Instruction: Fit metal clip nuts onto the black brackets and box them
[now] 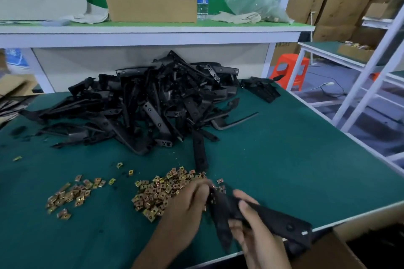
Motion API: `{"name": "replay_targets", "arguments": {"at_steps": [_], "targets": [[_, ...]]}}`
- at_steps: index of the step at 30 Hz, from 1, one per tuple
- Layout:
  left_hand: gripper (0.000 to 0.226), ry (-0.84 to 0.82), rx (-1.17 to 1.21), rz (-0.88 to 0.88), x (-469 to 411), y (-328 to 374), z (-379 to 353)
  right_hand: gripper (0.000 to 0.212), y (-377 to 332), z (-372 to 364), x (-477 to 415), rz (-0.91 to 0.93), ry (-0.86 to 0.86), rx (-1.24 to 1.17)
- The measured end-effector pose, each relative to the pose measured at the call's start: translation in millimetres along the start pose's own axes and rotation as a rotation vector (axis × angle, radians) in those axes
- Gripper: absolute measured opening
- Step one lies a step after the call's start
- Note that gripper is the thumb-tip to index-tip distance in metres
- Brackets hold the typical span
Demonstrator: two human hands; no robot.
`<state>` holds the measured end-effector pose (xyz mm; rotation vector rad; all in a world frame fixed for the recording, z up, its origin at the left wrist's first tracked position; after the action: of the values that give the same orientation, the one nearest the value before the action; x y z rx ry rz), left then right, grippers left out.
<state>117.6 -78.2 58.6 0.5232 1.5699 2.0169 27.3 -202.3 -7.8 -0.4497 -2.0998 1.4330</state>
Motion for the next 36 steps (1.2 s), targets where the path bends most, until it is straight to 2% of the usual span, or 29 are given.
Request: {"name": "replay_targets", "arguments": {"at_steps": [1,2,5,10,12,15,18,21,23,27,32,36], "targets": [[0.033,0.113,-0.177,-0.05,-14,-2,11,0.028,-7,9,-6,0.058,0.046,-0.08],[0.03,0.178,-0.324,-0.092,-25,1,16,0.021,-10,14,-10,0.1,0.135,-0.06],[0.026,0.144,-0.545,-0.154,-55,-3,5,0.021,-17,24,-13,0.271,0.281,0.099],[0.036,-0.055,-0.857,-0.133,-88,-6,-35,0.02,-8,31,-24,0.197,0.244,0.023],[0.036,-0.063,-0.916,-0.114,-92,-10,-42,0.019,-4,30,-26,0.178,0.215,-0.019],[0.029,-0.018,-0.87,-0.109,-91,-10,-41,0.018,-6,30,-28,0.134,0.191,-0.114],[0.021,0.014,-0.741,-0.136,-83,-1,-38,0.019,-6,28,-28,0.103,0.15,-0.142],[0.009,0.142,-0.432,-0.136,-65,5,-15,0.034,-6,28,-30,0.1,0.138,-0.109],[0.006,0.194,-0.237,-0.096,-48,1,0,0.035,-6,26,-32,0.094,0.106,-0.088],[0.012,0.2,0.14,0.086,-21,-20,8,0.043,-5,7,-33,0.043,0.026,-0.168],[0.014,0.27,0.585,0.296,6,-40,-2,0.037,1,-16,-39,-0.072,-0.045,-0.289],[0.016,0.313,0.711,0.352,15,-47,-2,0.033,11,-25,-39,-0.16,-0.093,-0.301]]}}
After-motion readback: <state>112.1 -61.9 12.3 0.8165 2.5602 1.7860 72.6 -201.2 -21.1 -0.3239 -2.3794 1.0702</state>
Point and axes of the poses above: each hand's wrist, its own x-axis away from the middle knuckle, its own z-axis out of the back of the hand, y = z × x, the point moved 9 cm from there along -x, towards the middle knuckle, and after that the axes turned 10 degrees about x, right-handed, at the moved point
